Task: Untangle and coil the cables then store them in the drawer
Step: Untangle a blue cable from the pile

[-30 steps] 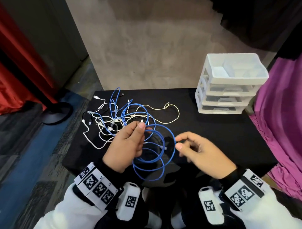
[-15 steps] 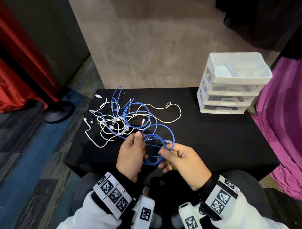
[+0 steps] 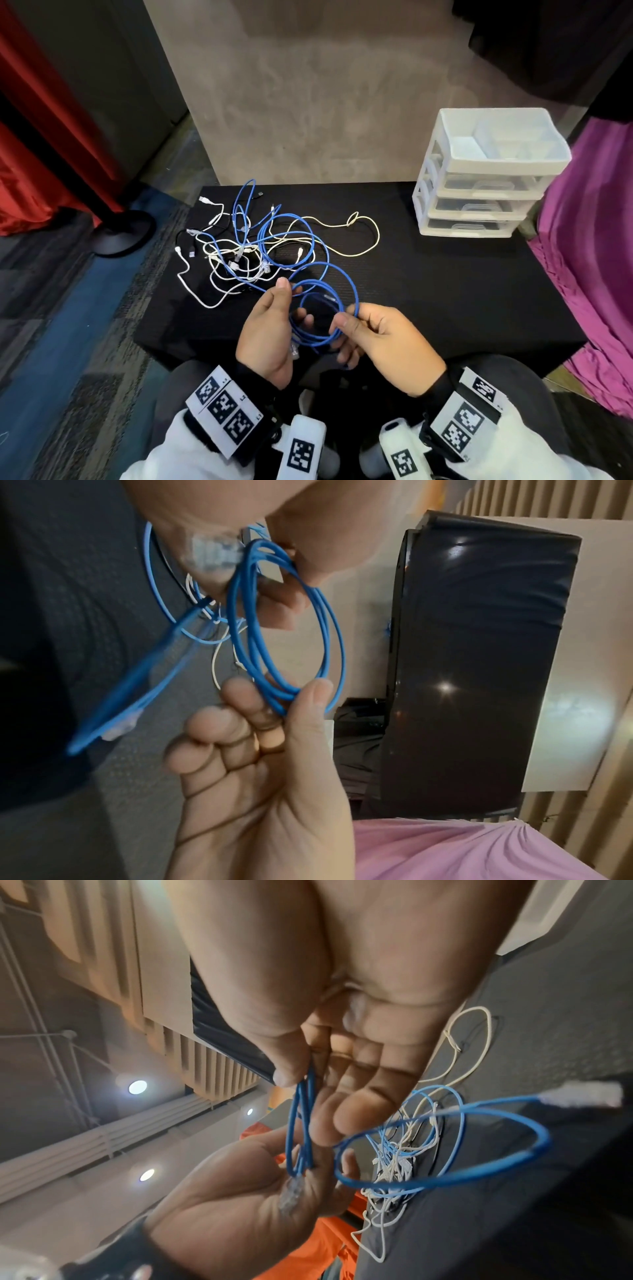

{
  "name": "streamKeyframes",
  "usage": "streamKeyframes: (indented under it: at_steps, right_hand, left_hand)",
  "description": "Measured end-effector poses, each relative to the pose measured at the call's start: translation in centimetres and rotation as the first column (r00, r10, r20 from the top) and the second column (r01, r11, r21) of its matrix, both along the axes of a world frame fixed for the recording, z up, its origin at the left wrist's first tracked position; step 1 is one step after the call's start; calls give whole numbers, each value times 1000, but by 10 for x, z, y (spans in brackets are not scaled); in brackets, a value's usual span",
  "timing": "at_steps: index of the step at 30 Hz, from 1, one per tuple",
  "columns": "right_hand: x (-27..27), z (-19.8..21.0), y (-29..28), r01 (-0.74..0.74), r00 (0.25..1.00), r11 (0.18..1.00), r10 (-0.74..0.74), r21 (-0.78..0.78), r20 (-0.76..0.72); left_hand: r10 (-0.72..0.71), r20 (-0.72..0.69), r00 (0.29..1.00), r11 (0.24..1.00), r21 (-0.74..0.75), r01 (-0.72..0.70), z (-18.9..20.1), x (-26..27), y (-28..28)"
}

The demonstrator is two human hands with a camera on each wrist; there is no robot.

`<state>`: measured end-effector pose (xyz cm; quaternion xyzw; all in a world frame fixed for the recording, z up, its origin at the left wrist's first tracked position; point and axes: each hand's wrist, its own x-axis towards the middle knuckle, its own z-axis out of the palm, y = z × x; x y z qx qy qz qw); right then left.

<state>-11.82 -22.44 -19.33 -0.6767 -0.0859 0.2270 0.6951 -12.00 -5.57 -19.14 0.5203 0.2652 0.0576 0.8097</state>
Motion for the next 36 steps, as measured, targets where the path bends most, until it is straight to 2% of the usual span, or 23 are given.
streamKeyframes:
  at_steps: [2,5,9,10,12,14,15,17,19,22,26,28,30,31,33,36]
  right_hand:
    - [0,-3,-1,-23,1000,999,24,-43,11]
    - [0,-6,-3,-60,997,995,63,-74,33]
    - [1,-6,-9,-183,978,964,199,-192,65]
    - [2,-5,-10,-162,977,964,188,-210,106]
    - [8,0,-15,11,972,981,36,-196,234]
    - [16,8,-21,166,945,979,-125,-116,302]
    - [19,12,-23,161,941,982,-121,-102,315]
    - [21,18,-23,43,942,985,15,-164,336]
    - [19,20,-20,-74,942,973,141,-220,304]
    - [15,17,-17,-113,959,968,165,-225,229]
    - [12,14,-15,-168,956,964,211,-207,205]
    - [15,17,-14,-62,966,988,95,-139,242]
    - [22,19,-18,145,921,983,-94,-109,377]
    - [27,20,-21,213,891,969,-140,-126,431]
    - [33,22,-26,202,861,951,-59,-233,506]
    - [33,27,-27,-11,888,932,176,-362,425]
  left_hand:
    - [21,16,1000,1000,1,-21,2,0,-1]
    - [-21,46,999,1000,-23,22,5,0,1]
    - [-129,69,989,987,106,121,15,-4,2]
    - [-154,77,985,980,138,143,18,-5,3]
    - [-226,105,968,957,207,201,23,-5,4]
    - [-307,124,944,892,383,240,24,-4,8]
    - [-340,123,932,848,469,247,25,-4,9]
    - [-393,123,911,802,530,275,28,-3,8]
    - [-428,118,896,799,512,314,30,-3,6]
    - [-459,110,882,807,466,362,35,-6,4]
    - [-506,129,853,805,426,414,40,-10,1]
    - [-495,123,860,799,454,394,37,-8,3]
    - [-508,112,854,782,475,403,33,-6,6]
    - [-533,97,841,758,496,424,32,-6,8]
    - [-595,80,799,701,537,468,35,-6,9]
    - [-661,91,745,654,556,513,40,-8,11]
